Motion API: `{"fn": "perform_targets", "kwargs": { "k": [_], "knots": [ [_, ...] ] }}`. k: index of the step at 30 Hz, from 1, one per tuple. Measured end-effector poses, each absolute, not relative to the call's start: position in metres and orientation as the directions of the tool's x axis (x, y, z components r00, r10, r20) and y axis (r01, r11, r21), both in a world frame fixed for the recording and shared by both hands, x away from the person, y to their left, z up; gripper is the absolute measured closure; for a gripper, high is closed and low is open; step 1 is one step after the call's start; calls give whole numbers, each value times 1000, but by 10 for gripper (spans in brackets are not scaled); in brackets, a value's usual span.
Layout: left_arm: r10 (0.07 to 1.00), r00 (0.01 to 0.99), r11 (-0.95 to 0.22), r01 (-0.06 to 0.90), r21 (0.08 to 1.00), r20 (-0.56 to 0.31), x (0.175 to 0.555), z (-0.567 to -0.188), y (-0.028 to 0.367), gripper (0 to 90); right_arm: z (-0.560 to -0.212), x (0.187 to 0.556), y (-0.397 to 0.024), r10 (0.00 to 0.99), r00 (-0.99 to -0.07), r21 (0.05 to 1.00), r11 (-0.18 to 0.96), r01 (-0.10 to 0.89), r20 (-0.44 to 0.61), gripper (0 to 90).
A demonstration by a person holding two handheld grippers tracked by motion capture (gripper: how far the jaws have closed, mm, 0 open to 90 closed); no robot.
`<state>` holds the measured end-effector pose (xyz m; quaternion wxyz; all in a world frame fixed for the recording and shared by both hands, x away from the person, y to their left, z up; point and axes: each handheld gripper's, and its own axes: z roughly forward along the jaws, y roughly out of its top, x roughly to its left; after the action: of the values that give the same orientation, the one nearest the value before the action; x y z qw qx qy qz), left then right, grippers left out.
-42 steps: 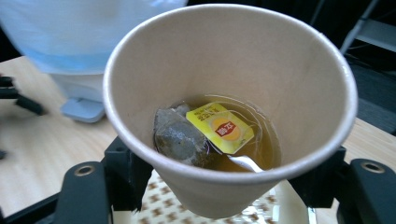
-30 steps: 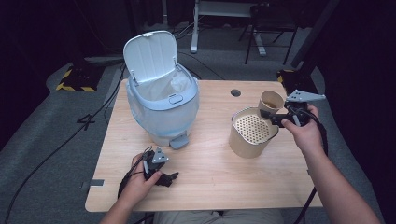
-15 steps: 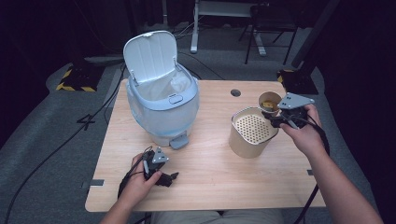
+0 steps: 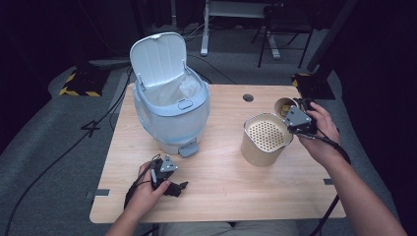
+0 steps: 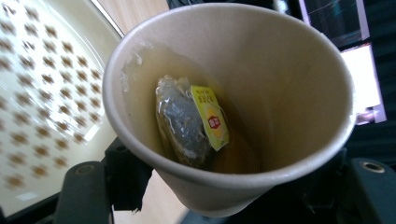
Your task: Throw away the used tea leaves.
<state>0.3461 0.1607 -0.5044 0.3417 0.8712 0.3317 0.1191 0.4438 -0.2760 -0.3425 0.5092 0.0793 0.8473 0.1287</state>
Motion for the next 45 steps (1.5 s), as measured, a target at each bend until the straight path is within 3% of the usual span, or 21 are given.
{"fn": "perform_targets", "kwargs": {
  "k": [1,3,4,11,15,17,19,23,26,36,45],
  "knots": [
    [659,752,-547,497,674,-19,346,-504,161,71,-344,443,-274,193,-435,218,976,-8,-880,322],
    [659,752,-546,497,674,-19,346,-504,161,71,-344,442,-272,148,-419,168,986,-11,-896,322],
    [659,752,-546,497,674,-19,346,-504,161,71,-346,440,-269,80,-388,90,996,-7,-918,322],
    [659,752,-547,496,674,-19,346,-504,161,71,-357,437,-261,-90,-314,-91,996,-12,-945,322],
    [659,752,-546,496,675,-19,346,-504,161,71,-365,435,-255,-228,-261,-231,973,-19,-938,322],
    [659,752,-546,496,674,-19,346,-504,161,71,-367,435,-253,-249,-250,-254,967,-15,-936,322],
    [659,752,-547,496,674,-19,346,-504,161,71,-370,432,-251,-359,-182,-363,932,-13,-915,323],
    [659,752,-547,496,674,-19,346,-504,161,71,-370,430,-248,-429,-133,-432,902,-7,-894,323],
    [659,752,-546,496,674,-19,346,-504,161,71,-372,426,-245,-535,-57,-537,844,7,-843,322],
    [659,752,-547,497,674,-19,346,-504,161,71,-383,417,-237,-751,115,-748,659,77,-650,321],
    [660,751,-546,497,675,-19,346,-504,161,71,-381,416,-237,-769,135,-765,637,93,-624,321]
  ]
}}
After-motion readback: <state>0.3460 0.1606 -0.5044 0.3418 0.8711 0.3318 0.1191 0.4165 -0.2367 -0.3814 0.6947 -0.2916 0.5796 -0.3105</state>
